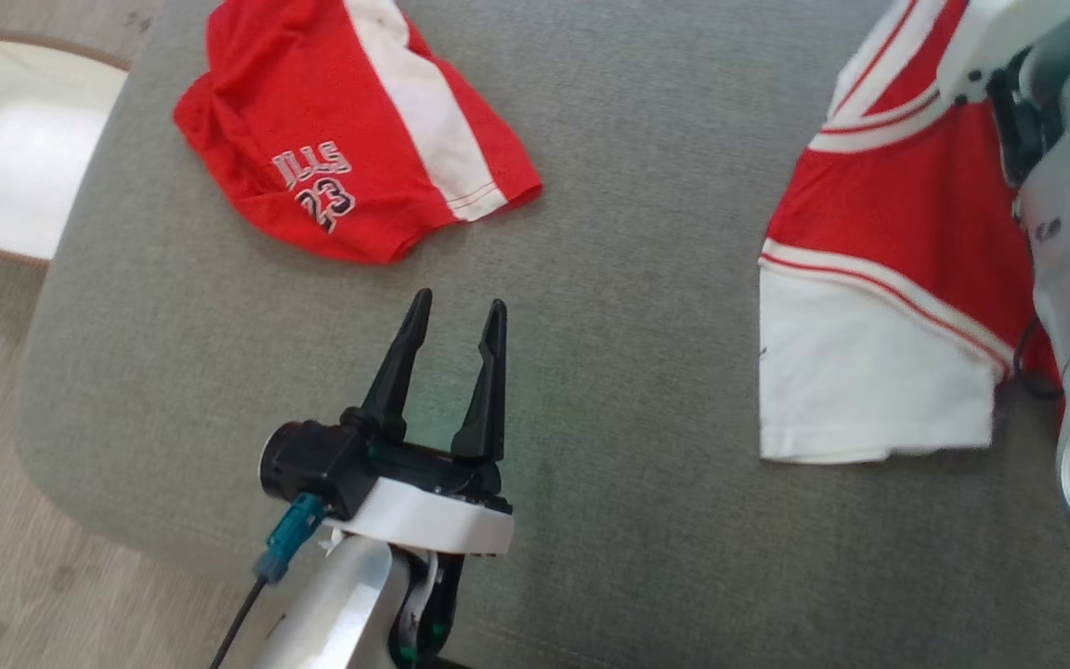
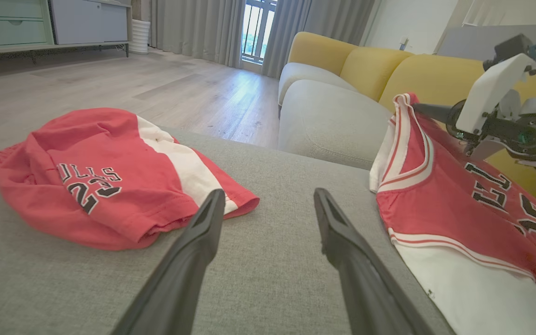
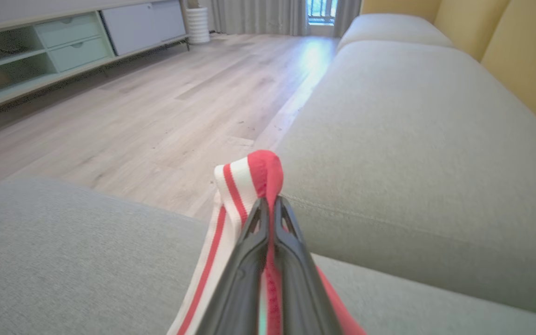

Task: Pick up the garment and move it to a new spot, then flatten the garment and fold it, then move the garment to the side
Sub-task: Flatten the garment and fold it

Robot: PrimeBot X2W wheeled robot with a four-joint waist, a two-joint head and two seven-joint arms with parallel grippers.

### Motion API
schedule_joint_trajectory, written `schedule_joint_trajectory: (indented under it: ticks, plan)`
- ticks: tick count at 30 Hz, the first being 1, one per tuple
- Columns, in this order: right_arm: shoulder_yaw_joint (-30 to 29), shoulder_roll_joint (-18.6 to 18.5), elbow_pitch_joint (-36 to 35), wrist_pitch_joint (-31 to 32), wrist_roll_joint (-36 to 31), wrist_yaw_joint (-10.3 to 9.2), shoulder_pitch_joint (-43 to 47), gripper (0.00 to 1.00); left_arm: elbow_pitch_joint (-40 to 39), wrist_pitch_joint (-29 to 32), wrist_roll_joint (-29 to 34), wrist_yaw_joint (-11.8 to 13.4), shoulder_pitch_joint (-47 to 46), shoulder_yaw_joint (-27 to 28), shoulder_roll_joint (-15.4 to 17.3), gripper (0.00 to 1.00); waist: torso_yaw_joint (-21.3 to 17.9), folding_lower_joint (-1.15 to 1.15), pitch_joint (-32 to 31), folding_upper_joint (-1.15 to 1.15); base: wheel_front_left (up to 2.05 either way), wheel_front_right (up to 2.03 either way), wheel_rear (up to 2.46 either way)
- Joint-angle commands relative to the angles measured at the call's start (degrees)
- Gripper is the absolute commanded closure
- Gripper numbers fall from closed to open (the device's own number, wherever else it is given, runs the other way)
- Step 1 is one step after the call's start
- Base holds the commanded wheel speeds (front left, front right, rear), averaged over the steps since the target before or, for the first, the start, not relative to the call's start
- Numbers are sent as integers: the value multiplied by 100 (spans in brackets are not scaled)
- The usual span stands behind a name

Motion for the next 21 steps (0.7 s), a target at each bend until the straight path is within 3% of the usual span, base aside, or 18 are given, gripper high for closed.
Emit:
schedule_joint_trajectory:
  ticks: [1, 5, 6, 7, 8, 21]
  plan:
    - [101, 121, -145, -70, 25, 43, -307, 100, -195, -37, -24, 34, -115, 140, 29, 0, 52, 0, 17, 0, 0, 0, 0]
    - [510, 117, -59, -156, -12, 43, -470, 100, -195, -37, -49, 56, -116, 128, 29, 0, 145, 0, 31, 0, 0, 0, 0]
    - [641, 121, -47, -180, -56, 43, -500, 91, -197, -37, -50, 63, -117, 134, 29, 0, 146, 0, 40, 0, 0, 0, 0]
    - [731, 126, -37, -206, -69, 43, -529, 7, -204, -37, -52, 79, -117, 153, 29, 0, 132, 0, 45, 0, 0, 0, 0]
    - [781, 147, -26, -197, -42, 43, -554, 0, -211, -37, -50, 97, -113, 179, 29, 0, 102, 0, 46, 0, 0, 0, 0]
    - [1026, 173, 12, -650, 1032, 43, -99, 0, -238, -37, 267, 60, -82, 740, 29, 0, -979, 0, -591, 0, 0, 0, 0]
